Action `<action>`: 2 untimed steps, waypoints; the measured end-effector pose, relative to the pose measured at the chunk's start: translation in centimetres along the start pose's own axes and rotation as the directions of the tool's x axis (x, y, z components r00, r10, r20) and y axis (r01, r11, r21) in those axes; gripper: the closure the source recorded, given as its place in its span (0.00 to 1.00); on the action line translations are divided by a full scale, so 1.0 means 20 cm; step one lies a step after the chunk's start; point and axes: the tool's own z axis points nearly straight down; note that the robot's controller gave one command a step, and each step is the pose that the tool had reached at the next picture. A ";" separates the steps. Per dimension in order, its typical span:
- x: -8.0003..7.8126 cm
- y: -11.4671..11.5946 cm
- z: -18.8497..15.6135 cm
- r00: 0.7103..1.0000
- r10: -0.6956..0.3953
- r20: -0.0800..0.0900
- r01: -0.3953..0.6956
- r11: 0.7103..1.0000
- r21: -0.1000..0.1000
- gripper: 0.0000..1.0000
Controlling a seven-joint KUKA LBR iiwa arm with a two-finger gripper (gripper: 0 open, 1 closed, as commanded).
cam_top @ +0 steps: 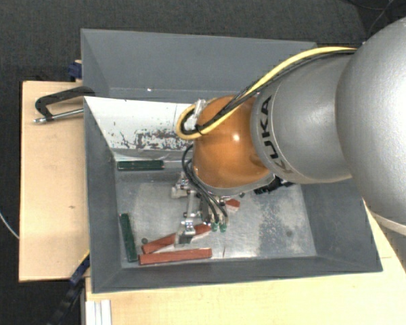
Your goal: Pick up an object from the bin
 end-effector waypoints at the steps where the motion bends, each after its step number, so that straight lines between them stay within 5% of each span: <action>1: -0.06 -0.09 0.23 0.954 -0.298 -0.006 0.298 0.954 0.001 1.00; 2: -0.06 -0.09 0.23 0.955 -0.298 -0.006 0.298 0.955 0.001 1.00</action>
Offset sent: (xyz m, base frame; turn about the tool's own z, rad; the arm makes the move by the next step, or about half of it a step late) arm 0.0000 0.0000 0.0000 0.0000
